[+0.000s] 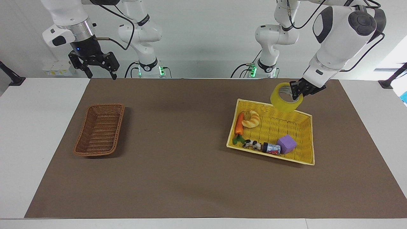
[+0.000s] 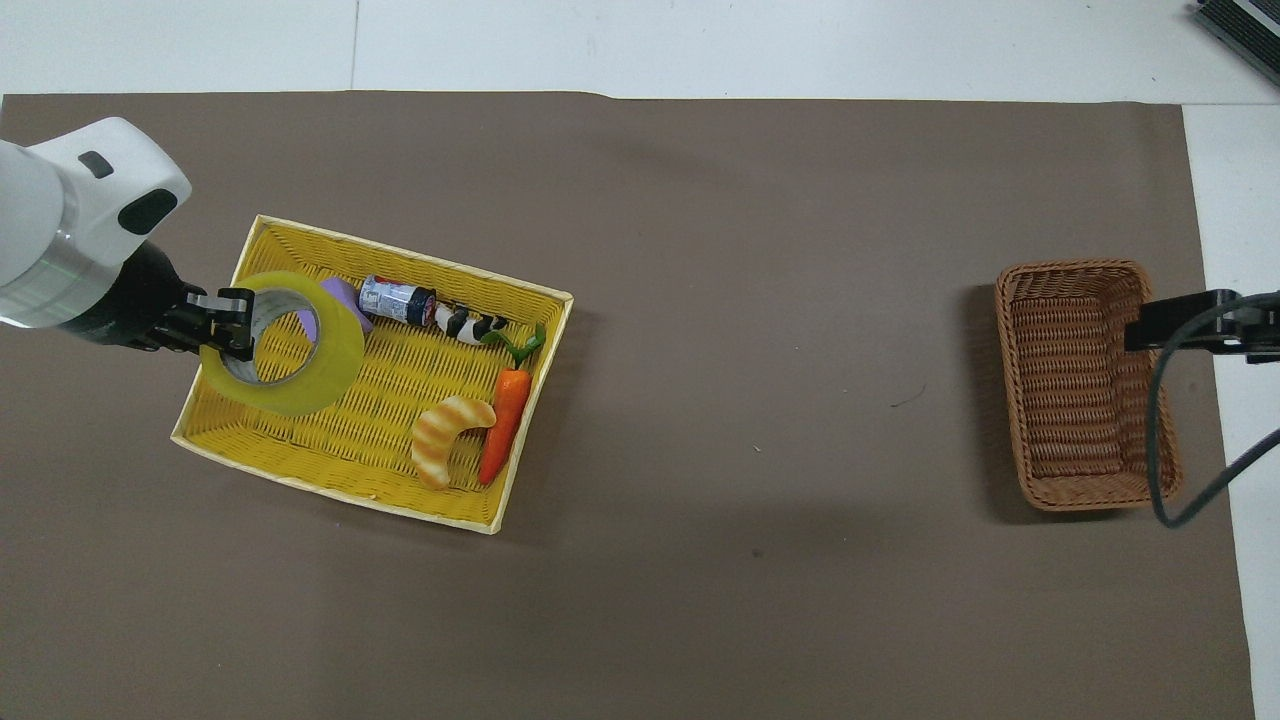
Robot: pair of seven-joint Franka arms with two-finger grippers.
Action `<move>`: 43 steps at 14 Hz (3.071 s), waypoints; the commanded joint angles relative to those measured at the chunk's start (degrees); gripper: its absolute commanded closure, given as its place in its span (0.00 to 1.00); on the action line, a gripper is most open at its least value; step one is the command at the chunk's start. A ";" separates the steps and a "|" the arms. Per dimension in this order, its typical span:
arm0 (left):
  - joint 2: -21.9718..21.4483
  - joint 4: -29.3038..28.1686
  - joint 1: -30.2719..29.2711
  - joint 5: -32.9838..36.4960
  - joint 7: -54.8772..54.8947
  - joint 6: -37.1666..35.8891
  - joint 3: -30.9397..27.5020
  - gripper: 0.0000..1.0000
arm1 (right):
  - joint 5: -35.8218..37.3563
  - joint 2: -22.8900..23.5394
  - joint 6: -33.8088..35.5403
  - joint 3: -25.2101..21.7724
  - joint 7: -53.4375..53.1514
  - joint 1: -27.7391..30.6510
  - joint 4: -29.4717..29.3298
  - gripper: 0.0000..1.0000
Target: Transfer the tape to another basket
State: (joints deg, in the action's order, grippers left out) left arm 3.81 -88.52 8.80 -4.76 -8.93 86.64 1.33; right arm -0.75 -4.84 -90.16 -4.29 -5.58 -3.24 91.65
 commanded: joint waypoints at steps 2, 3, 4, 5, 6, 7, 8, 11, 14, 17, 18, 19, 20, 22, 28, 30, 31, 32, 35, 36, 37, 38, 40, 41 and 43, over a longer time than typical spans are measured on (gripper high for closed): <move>-3.55 -0.33 1.65 -4.02 -9.40 -0.87 2.70 1.00 | 0.13 -0.35 0.78 0.08 1.36 1.13 0.19 0.00; -3.63 -0.59 2.35 -4.29 -12.83 0.27 3.67 1.00 | 0.13 -0.35 0.60 0.51 1.79 0.78 0.19 0.00; -3.90 -1.29 3.31 -6.29 -14.87 2.02 4.03 1.00 | 0.30 -0.44 -0.18 1.12 2.58 0.17 0.19 0.00; -3.81 -1.56 3.93 -9.36 -16.02 3.78 4.03 1.00 | -0.04 -0.44 -0.80 1.83 3.29 -0.88 0.37 0.00; -3.81 -2.26 4.11 -12.87 -16.64 5.80 4.03 1.00 | -0.65 -0.52 -1.41 1.83 3.29 -1.68 0.54 0.00; -3.81 -2.96 4.38 -15.95 -16.73 7.65 4.29 1.00 | -2.05 -0.44 -2.03 2.01 2.68 -2.82 0.46 0.00; -3.72 -3.67 5.68 -17.81 -16.82 9.75 4.73 1.00 | -4.59 -0.52 -2.38 2.01 1.63 -4.04 0.46 0.00; -3.46 -8.05 9.99 -24.39 -16.82 20.02 4.82 1.00 | -15.74 -0.09 -2.65 2.27 -0.84 -4.32 2.03 0.00; -2.67 -12.01 14.21 -29.94 -16.82 30.05 4.82 1.00 | -18.58 0.35 -4.76 2.36 -4.07 -8.70 3.61 0.00; -1.62 -12.64 19.39 -30.13 -18.04 33.33 4.74 1.00 | -25.96 0.09 -8.52 2.36 -8.22 -9.33 6.51 0.00; -1.70 -13.07 21.41 -30.13 -20.05 33.59 4.65 1.00 | -26.32 0.00 -9.58 2.36 -8.22 -9.42 7.04 0.00; -1.70 -13.51 22.47 -29.95 -21.73 34.55 4.74 1.00 | -27.98 0.00 -10.29 2.36 -8.31 -9.77 7.57 0.00; -1.70 -13.69 24.14 -29.95 -23.48 35.26 4.65 1.00 | -30.08 -0.08 -11.43 2.36 -8.31 -10.03 8.97 0.00; -1.61 -13.52 26.08 -29.60 -30.75 37.44 4.74 1.00 | -30.98 -0.79 -13.36 2.45 -8.22 -10.21 11.43 0.00; -0.57 -12.46 27.93 -30.13 -39.66 45.52 4.91 1.00 | -30.89 -0.88 -12.67 2.36 -3.65 -9.60 11.71 0.27; -0.47 -12.37 28.98 -30.13 -41.95 48.70 4.91 1.00 | -30.98 -0.88 -12.49 2.36 -2.95 -9.51 11.71 0.73; -0.38 -12.46 29.16 -30.13 -42.83 49.75 5.00 1.00 | -30.98 -0.88 -12.41 2.36 -3.38 -9.42 11.71 0.92; -0.47 -12.46 29.16 -30.22 -43.79 50.20 5.00 1.00 | -30.90 -0.88 -12.41 2.36 -3.47 -9.42 11.71 1.00; -0.91 -12.29 28.73 -30.04 -43.98 49.69 4.91 0.00 | -30.98 -0.79 -12.32 2.36 -4.18 -9.33 11.71 1.00; -1.87 -12.37 28.38 -30.04 -44.33 48.89 4.91 0.00 | -30.98 -0.79 -12.32 2.36 -4.18 -9.33 11.71 1.00; -2.75 -12.37 28.20 -30.13 -44.59 46.89 4.22 0.00 | -30.98 -0.79 -12.23 2.36 -4.09 -9.24 11.62 1.00; -3.37 -12.03 27.41 -30.04 -44.77 44.78 3.95 0.00 | -30.90 -0.70 -12.23 2.36 -4.09 -9.24 11.53 1.00; -4.25 -11.67 24.17 -29.78 -44.68 40.99 4.12 0.00 | -30.98 -0.44 -12.14 1.92 -3.83 -9.07 11.09 1.00; -4.42 -11.50 23.28 -29.43 -44.68 38.71 4.03 0.00 | -30.98 -0.18 -12.05 1.66 -3.48 -8.98 10.83 1.00; -4.78 -11.23 19.69 -29.08 -44.07 33.18 4.03 0.00 | -31.07 -0.09 -11.18 1.57 -1.99 -6.71 10.74 1.00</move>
State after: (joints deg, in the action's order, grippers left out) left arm -0.27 -100.01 31.62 -33.81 -53.23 124.94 5.10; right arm -30.90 -4.62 -102.45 -2.72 -9.83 -12.37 102.52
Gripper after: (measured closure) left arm 0.000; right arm 0.608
